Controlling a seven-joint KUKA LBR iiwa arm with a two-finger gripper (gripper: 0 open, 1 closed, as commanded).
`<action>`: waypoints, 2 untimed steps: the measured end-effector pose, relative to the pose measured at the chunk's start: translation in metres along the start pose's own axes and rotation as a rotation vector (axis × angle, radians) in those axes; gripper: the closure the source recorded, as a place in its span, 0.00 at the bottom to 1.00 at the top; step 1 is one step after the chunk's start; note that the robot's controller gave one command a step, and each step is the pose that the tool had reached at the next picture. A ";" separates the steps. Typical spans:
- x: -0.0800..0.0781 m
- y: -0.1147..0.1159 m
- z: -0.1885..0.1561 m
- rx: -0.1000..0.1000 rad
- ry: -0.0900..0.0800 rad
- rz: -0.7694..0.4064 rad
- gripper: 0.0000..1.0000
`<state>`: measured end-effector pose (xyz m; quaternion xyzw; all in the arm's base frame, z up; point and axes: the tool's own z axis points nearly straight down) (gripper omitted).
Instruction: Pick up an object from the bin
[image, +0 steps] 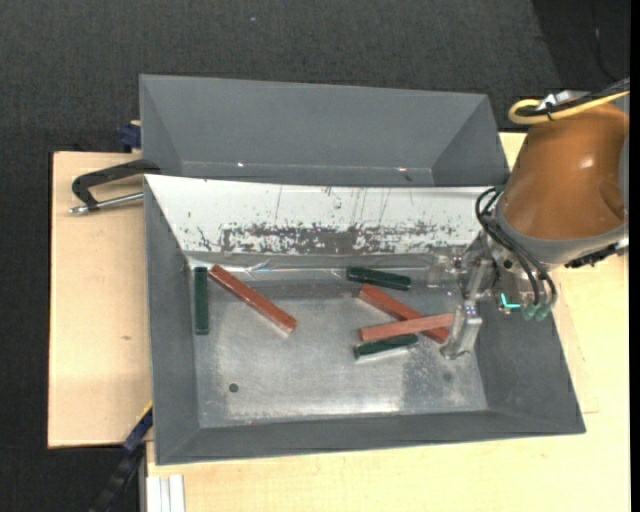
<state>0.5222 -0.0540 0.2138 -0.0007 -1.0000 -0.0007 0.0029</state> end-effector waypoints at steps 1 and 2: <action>-0.002 0.000 -0.004 0.001 -0.009 -0.002 0.00; -0.020 0.000 0.037 0.002 -0.017 -0.029 0.00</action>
Offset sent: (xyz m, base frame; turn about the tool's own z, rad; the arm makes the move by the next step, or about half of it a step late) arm 0.0473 -0.0020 -0.1301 -0.0817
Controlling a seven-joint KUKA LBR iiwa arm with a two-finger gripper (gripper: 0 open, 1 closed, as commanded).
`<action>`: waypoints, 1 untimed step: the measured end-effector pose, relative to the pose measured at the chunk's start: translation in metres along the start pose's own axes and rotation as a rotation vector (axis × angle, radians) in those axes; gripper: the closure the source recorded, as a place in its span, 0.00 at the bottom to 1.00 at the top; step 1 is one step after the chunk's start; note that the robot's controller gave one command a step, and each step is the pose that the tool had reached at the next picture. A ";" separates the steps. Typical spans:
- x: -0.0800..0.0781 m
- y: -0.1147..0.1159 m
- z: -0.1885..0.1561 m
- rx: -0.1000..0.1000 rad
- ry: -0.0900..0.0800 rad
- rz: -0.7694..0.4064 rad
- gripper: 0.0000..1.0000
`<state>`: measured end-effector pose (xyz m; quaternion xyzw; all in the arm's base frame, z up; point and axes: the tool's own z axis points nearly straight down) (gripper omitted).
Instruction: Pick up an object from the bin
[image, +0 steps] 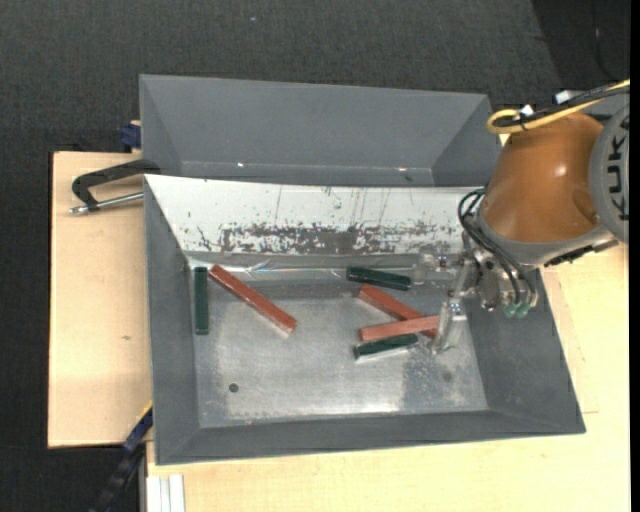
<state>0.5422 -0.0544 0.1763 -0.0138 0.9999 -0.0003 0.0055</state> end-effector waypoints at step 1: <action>0.025 -0.013 0.106 -0.001 0.009 -0.027 1.00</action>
Offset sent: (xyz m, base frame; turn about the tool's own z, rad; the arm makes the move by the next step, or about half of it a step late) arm 0.0000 0.0000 0.0000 0.0000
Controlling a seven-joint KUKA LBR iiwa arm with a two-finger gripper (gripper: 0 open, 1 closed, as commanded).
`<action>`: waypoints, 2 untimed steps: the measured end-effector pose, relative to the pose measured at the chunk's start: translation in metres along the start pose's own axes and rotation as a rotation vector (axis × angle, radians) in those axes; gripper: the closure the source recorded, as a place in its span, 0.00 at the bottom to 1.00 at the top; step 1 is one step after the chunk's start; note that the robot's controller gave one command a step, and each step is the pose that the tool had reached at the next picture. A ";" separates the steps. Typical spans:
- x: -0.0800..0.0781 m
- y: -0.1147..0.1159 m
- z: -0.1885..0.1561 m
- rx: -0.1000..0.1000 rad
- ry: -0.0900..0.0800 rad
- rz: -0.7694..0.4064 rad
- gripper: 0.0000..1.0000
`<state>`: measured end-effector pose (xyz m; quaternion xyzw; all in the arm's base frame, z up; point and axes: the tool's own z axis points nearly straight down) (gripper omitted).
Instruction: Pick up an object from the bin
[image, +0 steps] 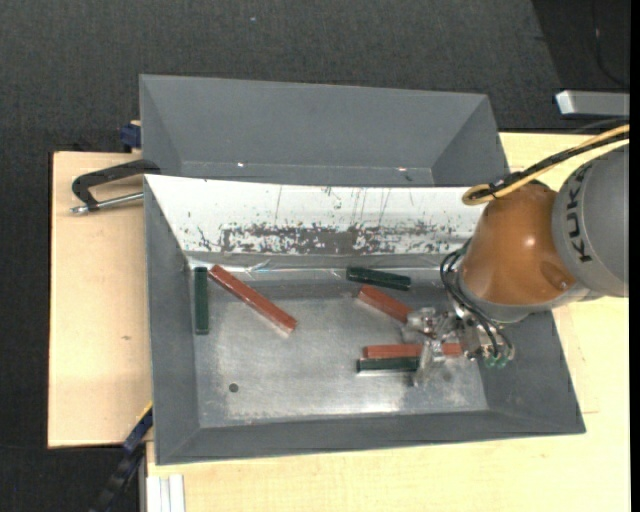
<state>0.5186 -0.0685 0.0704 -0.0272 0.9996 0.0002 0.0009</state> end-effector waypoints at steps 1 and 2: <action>0.000 0.000 0.000 0.000 0.000 -0.001 1.00; -0.002 -0.001 -0.153 0.001 -0.006 0.004 1.00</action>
Offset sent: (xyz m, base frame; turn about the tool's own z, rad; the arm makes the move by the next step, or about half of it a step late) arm -0.0005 -0.0020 0.1504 0.0043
